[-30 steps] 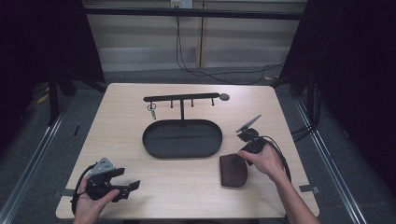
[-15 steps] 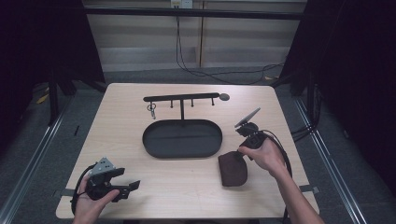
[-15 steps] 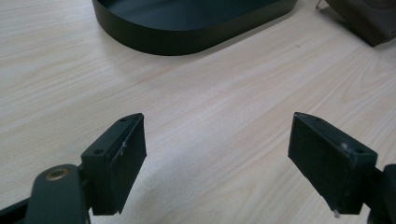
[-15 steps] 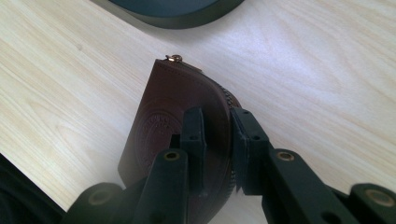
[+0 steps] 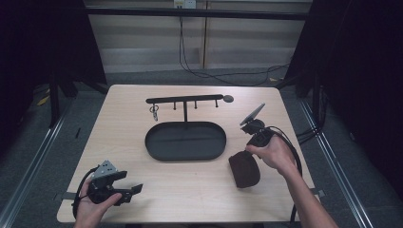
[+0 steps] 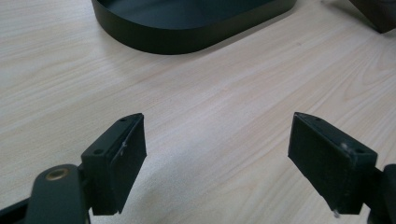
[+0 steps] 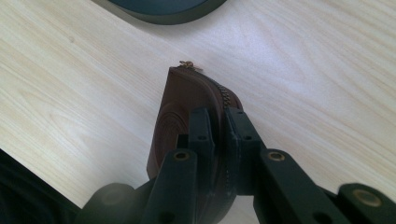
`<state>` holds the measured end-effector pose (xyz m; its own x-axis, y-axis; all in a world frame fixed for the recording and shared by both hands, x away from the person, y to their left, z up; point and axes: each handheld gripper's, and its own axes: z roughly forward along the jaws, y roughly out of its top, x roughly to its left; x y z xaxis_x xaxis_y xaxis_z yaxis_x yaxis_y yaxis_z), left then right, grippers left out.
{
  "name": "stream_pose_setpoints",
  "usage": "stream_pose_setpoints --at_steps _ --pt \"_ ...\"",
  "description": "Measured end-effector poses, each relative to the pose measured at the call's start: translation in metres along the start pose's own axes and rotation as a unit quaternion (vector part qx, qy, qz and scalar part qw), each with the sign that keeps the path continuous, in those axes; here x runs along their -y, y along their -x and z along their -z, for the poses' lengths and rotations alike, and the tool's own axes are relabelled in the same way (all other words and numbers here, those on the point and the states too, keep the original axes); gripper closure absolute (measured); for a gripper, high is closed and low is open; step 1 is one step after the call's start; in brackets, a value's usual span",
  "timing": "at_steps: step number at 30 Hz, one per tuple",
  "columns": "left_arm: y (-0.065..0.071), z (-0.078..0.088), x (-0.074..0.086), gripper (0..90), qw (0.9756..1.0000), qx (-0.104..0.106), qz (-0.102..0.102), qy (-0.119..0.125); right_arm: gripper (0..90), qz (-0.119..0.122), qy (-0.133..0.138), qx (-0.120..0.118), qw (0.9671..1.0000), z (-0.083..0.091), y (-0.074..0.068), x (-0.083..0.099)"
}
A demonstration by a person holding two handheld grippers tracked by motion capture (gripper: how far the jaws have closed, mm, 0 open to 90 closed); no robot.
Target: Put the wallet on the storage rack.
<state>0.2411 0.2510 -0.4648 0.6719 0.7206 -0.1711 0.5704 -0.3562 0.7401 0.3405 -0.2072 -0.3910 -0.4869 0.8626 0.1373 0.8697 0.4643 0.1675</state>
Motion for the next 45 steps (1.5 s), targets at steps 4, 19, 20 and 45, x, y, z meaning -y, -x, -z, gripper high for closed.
stream_pose_setpoints --at_steps 4,19,20,45 --pt "0.000 0.000 0.000 19.2 1.0000 -0.002 0.000 0.001 82.7 -0.001 -0.002 0.002 1.0000 0.003 -0.002 -0.002" --pt "-0.001 0.001 0.000 17.8 1.0000 0.002 0.003 0.004 83.0 -0.002 -0.007 0.003 1.0000 0.023 -0.002 -0.006" --pt "-0.001 0.001 0.000 17.7 1.0000 0.002 0.002 0.004 83.0 0.000 -0.007 0.005 1.0000 0.024 -0.002 -0.006" --pt "-0.004 0.002 0.000 16.3 0.9999 0.007 0.005 0.012 83.0 0.004 -0.011 0.023 0.9997 0.057 -0.007 -0.028"
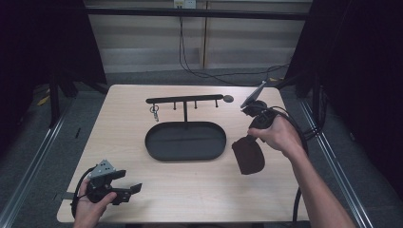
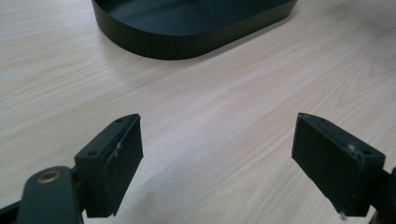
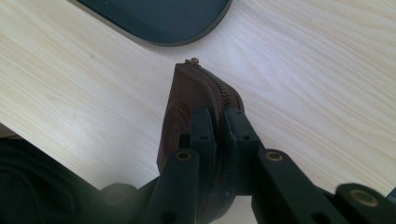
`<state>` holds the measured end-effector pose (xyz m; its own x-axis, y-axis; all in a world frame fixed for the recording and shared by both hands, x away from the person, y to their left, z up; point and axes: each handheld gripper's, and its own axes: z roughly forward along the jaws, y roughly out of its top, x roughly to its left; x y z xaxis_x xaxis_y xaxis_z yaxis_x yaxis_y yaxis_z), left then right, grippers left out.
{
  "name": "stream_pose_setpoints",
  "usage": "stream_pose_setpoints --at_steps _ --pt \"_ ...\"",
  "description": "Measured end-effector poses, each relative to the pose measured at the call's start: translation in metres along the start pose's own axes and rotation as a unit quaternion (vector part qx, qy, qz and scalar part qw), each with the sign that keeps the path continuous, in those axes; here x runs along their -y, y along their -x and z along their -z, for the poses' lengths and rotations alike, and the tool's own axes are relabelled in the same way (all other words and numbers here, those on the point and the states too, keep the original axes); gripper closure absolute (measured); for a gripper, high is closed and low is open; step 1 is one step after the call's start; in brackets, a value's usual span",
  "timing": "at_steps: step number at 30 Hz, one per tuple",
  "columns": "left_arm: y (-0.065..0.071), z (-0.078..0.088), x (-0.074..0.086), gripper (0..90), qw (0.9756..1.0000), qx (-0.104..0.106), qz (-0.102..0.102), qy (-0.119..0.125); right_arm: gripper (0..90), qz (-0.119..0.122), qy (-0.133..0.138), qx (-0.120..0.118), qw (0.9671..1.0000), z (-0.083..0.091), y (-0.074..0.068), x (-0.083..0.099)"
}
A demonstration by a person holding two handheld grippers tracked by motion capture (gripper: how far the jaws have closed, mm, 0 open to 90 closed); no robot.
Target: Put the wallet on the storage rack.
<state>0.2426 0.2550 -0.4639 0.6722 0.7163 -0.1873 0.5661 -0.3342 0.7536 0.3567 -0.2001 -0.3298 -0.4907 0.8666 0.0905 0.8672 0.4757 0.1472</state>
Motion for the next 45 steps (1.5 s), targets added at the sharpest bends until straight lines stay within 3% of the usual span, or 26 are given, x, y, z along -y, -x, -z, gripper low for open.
stream_pose_setpoints --at_steps 9,23,36,45 --pt "0.000 0.000 0.000 16.3 1.0000 0.002 -0.001 -0.001 83.1 0.011 0.013 -0.001 0.9999 0.007 -0.011 -0.013" --pt "-0.001 0.000 0.000 16.3 1.0000 0.001 -0.002 -0.003 83.0 -0.002 0.013 -0.010 0.9999 0.005 -0.008 -0.038" --pt "0.000 0.000 0.000 16.3 1.0000 0.000 -0.003 -0.005 83.1 -0.004 0.039 -0.016 0.9991 0.009 -0.012 -0.057" --pt "0.000 0.000 0.000 16.3 1.0000 0.000 -0.005 -0.007 83.3 -0.025 0.066 -0.047 0.9964 0.000 -0.008 -0.064"
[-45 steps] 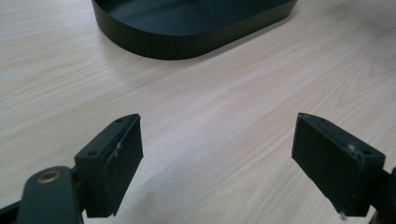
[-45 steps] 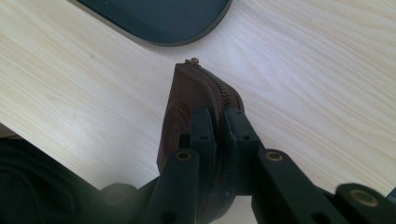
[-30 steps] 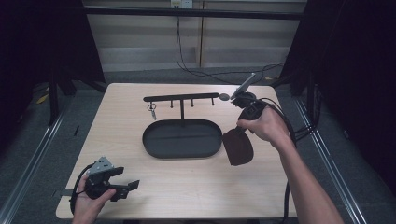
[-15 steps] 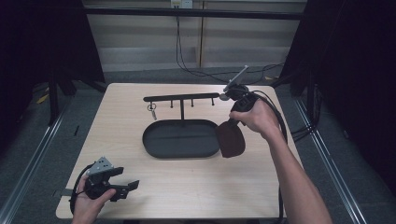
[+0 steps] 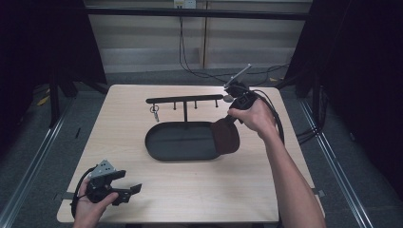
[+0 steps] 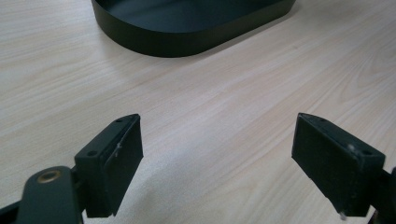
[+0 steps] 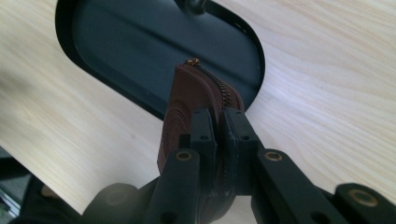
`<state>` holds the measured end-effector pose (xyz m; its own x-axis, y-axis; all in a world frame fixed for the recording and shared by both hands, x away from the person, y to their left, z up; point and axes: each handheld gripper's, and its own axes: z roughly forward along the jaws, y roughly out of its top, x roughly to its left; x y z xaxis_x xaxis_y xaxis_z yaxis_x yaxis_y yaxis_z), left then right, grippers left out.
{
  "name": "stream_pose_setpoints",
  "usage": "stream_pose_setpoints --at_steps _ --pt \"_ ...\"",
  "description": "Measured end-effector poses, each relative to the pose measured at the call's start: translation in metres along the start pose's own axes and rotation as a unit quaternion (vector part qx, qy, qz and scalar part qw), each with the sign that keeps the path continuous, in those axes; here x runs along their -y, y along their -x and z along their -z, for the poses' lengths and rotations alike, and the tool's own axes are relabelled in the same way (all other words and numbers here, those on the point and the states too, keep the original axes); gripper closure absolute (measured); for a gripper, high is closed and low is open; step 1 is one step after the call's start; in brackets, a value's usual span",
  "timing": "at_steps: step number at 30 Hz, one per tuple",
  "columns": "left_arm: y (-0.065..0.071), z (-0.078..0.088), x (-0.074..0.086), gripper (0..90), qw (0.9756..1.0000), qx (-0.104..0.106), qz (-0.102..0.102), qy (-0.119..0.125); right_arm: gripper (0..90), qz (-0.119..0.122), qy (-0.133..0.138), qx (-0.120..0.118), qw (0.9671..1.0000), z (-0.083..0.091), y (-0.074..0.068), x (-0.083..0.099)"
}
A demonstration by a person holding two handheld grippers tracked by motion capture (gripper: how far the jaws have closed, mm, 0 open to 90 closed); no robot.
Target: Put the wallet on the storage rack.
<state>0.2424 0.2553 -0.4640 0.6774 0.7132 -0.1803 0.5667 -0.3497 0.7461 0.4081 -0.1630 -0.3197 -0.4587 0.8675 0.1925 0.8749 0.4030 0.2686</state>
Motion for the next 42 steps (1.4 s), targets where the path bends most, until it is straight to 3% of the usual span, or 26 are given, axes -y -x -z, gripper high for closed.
stream_pose_setpoints --at_steps 7,18,23,29,33,38,40,42 --pt "0.000 0.001 0.000 16.3 1.0000 -0.002 0.002 0.004 83.4 -0.019 0.033 -0.028 0.9989 -0.009 0.008 0.000" --pt "0.000 0.002 0.000 16.4 1.0000 0.000 0.002 0.004 83.6 -0.059 0.077 -0.067 0.9930 -0.026 0.015 0.002" --pt "0.000 0.002 0.000 16.4 1.0000 0.000 0.004 0.006 83.8 -0.075 0.099 -0.081 0.9890 -0.032 0.018 0.002" --pt "0.000 0.002 0.000 16.4 1.0000 0.001 0.003 0.005 83.9 -0.096 0.145 -0.088 0.9809 -0.036 0.022 0.004" --pt "0.000 0.002 0.000 16.4 1.0000 0.001 0.003 0.005 84.1 -0.110 0.156 -0.092 0.9772 -0.043 0.027 0.007" --pt "0.000 0.002 0.000 16.4 1.0000 0.000 0.003 0.004 84.0 -0.114 0.160 -0.103 0.9752 -0.057 0.029 0.012" --pt "0.000 0.002 0.000 16.4 1.0000 0.001 0.002 0.003 84.2 -0.113 0.174 -0.103 0.9727 -0.063 0.030 0.015" --pt "0.000 0.002 0.000 16.4 1.0000 0.001 0.003 0.002 84.3 -0.115 0.167 -0.108 0.9733 -0.069 0.031 0.016"
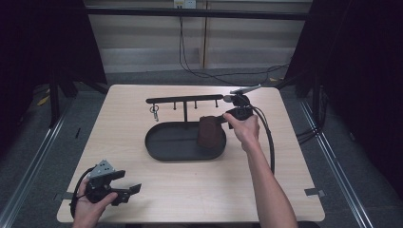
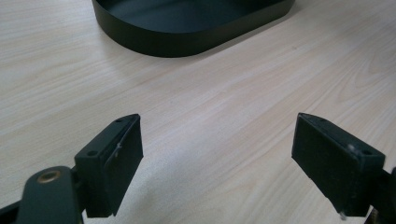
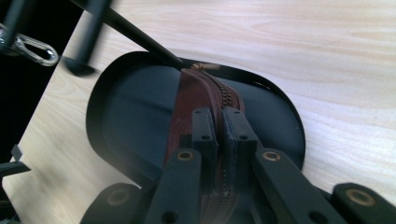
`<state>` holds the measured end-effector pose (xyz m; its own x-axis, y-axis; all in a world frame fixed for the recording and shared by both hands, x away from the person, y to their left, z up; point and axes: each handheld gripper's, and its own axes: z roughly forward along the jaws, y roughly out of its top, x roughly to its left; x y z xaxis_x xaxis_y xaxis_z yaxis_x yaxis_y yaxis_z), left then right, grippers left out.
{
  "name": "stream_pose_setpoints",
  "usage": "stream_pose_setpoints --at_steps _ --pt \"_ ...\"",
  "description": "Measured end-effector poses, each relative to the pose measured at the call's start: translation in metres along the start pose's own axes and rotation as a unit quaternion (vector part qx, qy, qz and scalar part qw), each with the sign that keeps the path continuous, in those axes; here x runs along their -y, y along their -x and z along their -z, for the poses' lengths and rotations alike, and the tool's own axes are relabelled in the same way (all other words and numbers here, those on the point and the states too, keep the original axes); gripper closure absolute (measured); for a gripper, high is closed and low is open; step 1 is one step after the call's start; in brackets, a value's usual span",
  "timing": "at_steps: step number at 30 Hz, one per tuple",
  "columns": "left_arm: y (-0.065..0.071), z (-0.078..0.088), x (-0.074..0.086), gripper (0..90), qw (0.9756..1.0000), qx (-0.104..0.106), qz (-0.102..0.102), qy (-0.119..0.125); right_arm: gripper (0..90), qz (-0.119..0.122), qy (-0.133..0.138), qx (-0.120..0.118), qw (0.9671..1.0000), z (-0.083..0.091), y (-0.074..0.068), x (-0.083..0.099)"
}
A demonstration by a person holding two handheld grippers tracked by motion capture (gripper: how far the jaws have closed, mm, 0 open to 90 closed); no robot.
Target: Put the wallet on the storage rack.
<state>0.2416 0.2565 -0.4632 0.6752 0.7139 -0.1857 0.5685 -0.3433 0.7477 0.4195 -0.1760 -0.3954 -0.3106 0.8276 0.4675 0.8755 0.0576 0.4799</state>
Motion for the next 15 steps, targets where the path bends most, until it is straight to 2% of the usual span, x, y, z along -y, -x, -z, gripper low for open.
stream_pose_setpoints --at_steps 2,7,9,11,15 --pt "0.000 0.000 0.000 16.3 1.0000 0.002 0.000 0.001 84.3 -0.007 -0.002 0.002 1.0000 -0.006 0.003 0.003" --pt "0.000 0.000 0.000 16.3 1.0000 0.001 -0.001 0.000 84.4 -0.012 0.000 -0.011 0.9999 -0.015 0.007 0.007" --pt "0.000 0.000 0.000 16.3 1.0000 0.002 0.000 -0.001 84.4 -0.012 0.005 -0.016 0.9998 -0.020 0.009 0.009" --pt "0.000 0.000 0.000 16.3 1.0000 0.003 0.000 -0.001 84.4 -0.002 0.021 -0.016 0.9996 -0.023 0.010 0.011" --pt "0.000 0.000 0.000 16.2 1.0000 0.004 -0.001 -0.001 84.3 -0.010 0.028 -0.023 0.9993 -0.030 0.013 0.016"
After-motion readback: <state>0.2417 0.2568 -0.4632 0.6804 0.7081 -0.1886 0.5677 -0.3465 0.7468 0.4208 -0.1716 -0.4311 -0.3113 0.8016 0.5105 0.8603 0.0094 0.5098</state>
